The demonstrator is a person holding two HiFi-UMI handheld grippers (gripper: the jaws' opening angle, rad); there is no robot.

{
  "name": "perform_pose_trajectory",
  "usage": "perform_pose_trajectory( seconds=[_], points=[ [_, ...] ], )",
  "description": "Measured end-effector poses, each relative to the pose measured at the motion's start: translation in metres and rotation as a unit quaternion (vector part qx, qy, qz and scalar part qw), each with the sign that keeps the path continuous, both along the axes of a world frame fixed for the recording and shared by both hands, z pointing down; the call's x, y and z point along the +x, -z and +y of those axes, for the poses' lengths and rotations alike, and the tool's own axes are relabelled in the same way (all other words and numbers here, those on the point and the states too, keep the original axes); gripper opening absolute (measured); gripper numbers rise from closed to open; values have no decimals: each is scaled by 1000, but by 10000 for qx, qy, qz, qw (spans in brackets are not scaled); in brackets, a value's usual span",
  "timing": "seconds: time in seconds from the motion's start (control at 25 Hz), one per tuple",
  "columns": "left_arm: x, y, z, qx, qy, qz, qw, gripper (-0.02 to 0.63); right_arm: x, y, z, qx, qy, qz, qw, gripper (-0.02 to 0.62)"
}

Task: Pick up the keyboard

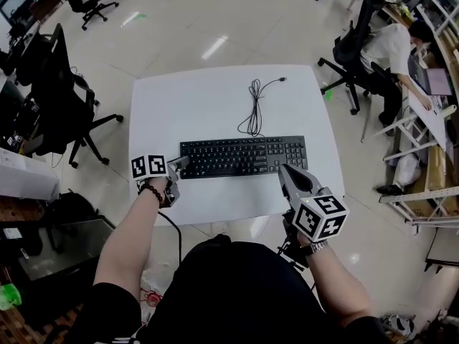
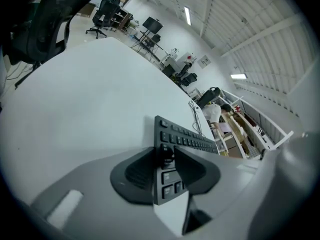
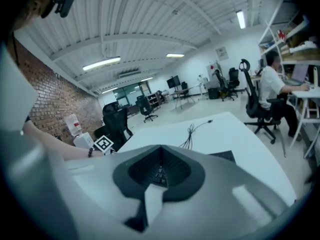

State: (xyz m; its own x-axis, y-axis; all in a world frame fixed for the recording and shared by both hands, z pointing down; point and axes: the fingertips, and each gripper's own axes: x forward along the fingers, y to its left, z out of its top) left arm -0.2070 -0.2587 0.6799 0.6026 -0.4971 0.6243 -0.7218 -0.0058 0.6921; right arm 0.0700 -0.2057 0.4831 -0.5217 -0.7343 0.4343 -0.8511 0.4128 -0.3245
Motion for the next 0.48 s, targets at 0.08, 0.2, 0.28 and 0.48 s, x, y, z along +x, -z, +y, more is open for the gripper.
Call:
perform_pose_trajectory(
  seconds=[0.08, 0.2, 0.28, 0.48],
  points=[
    [0, -1, 1, -50, -17, 47, 10000, 127, -1, -5, -1, -93, -28, -60, 9999, 3],
    [-1, 2, 4, -114, -16, 29, 9999, 116, -3, -12, -2, -260, -64, -195, 9995, 3],
    [0, 10, 5, -81, 1, 15, 10000, 104, -3, -19, -3, -421, -94, -335, 9985, 3],
    [2, 41, 10, 70, -64, 95, 9999, 92, -3, -44, -1, -991, -253, -882, 9908, 48]
  ],
)
